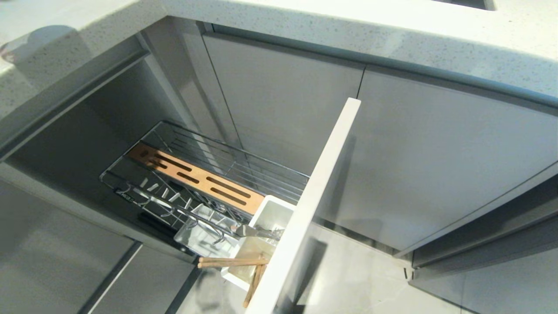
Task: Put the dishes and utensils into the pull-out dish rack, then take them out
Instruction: Pick up the bowl and place it in the cupboard
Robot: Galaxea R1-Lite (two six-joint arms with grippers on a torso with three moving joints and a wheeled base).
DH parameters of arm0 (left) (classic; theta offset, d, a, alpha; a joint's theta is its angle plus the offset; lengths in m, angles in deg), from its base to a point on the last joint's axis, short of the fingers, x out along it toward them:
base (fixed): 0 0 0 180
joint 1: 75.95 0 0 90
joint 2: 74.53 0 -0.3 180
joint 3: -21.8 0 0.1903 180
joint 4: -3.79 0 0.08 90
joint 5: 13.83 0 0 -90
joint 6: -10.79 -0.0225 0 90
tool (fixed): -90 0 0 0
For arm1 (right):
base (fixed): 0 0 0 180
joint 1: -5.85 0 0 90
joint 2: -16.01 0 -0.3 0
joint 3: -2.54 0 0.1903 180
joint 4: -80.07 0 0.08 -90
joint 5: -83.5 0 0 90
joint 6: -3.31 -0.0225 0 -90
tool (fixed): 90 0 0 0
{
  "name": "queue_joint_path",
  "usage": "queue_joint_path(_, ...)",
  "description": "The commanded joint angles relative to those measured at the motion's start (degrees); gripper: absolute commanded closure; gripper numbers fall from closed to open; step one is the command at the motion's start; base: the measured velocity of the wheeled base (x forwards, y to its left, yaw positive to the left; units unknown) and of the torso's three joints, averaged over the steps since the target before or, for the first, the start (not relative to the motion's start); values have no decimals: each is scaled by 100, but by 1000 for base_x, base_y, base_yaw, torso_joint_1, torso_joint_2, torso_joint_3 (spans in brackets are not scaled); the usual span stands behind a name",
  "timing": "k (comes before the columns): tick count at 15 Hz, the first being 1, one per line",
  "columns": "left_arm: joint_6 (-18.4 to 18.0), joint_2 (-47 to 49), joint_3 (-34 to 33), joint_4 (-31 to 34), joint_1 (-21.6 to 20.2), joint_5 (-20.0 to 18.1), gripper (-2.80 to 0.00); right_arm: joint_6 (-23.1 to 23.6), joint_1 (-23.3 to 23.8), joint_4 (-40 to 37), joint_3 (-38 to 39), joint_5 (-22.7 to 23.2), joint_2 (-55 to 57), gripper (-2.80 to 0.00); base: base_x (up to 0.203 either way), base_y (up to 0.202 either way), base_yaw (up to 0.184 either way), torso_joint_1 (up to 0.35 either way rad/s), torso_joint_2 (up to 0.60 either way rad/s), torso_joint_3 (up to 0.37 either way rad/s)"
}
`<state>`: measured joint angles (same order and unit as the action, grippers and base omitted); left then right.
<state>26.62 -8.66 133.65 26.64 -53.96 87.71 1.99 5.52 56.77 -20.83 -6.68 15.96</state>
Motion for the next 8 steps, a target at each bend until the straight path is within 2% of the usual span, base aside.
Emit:
queue_joint_path(1,745,-251,-918,-573,383,7,0,0,-2,1,9,1,5,0,0,0,0,0,0,0)
queue_joint_path(3,1022,-324,-1438,-1081,985,-72,0,0,-2,1,9,1,5,0,0,0,0,0,0,0)
queue_joint_path(6,1089,-434,-1959,-1269,1689,-108,0,0,-2,1,9,1,5,0,0,0,0,0,0,0)
queue_joint_path(8,1167,-453,-2169,-1519,1944,-109,0,0,-2,1,9,1,5,0,0,0,0,0,0,0)
